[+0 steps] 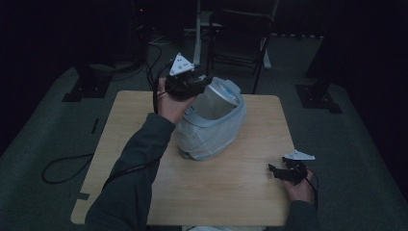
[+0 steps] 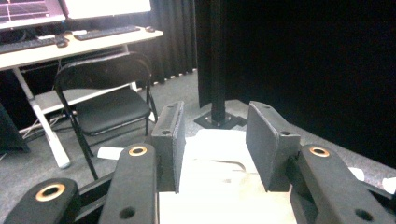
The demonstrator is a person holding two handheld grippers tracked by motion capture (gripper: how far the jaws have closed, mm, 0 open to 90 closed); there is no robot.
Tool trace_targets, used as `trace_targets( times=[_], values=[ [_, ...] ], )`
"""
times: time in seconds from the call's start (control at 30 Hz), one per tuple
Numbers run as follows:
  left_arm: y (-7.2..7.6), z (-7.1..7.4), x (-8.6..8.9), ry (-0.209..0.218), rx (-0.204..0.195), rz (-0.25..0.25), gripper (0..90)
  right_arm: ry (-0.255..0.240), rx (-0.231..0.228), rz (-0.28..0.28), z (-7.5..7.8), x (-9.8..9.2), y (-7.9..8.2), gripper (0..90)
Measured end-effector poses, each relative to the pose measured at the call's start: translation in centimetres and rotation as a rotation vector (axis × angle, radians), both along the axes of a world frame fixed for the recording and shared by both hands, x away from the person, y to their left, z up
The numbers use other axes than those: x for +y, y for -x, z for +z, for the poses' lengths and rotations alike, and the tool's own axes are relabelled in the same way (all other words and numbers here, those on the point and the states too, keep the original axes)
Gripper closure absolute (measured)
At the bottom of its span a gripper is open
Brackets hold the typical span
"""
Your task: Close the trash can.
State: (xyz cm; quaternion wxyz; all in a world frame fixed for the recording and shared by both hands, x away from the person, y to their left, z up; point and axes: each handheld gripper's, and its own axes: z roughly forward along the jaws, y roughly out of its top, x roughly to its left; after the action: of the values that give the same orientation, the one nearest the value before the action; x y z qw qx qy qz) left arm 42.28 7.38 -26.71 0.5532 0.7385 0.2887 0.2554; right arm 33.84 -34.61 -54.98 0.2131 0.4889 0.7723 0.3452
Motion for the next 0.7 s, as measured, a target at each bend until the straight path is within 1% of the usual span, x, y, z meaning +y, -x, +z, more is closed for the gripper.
trace_targets(
  times=[0.17,0.23,0.37,0.47,0.57,0.67,0.7],
  values=[
    [0.2,-1.4,0.7,-0.022,0.019,0.004,59.0,-0.001,-0.001,0.000,0.0,0.0,0.0,24.9],
    [0.2,-2.0,0.9,-0.025,0.027,-0.002,59.1,-0.001,0.000,0.000,0.0,0.0,0.0,24.9],
    [0.3,-3.1,1.3,-0.045,0.041,-0.011,59.9,-0.001,-0.001,0.000,0.0,0.0,0.0,25.0],
    [0.4,-3.8,1.7,-0.046,0.049,-0.028,61.1,-0.001,-0.001,0.000,0.0,0.0,0.0,24.9],
    [0.6,-4.7,1.8,-0.064,0.064,-0.062,66.5,0.001,-0.001,0.000,0.0,0.0,0.0,24.9],
    [0.7,-5.6,1.7,-0.108,0.083,-0.083,71.7,0.001,-0.001,0.000,0.0,0.0,0.0,25.0],
    [0.7,-5.9,1.8,-0.100,0.087,-0.096,73.6,0.000,-0.001,0.000,0.0,0.0,0.0,24.9]
  ],
)
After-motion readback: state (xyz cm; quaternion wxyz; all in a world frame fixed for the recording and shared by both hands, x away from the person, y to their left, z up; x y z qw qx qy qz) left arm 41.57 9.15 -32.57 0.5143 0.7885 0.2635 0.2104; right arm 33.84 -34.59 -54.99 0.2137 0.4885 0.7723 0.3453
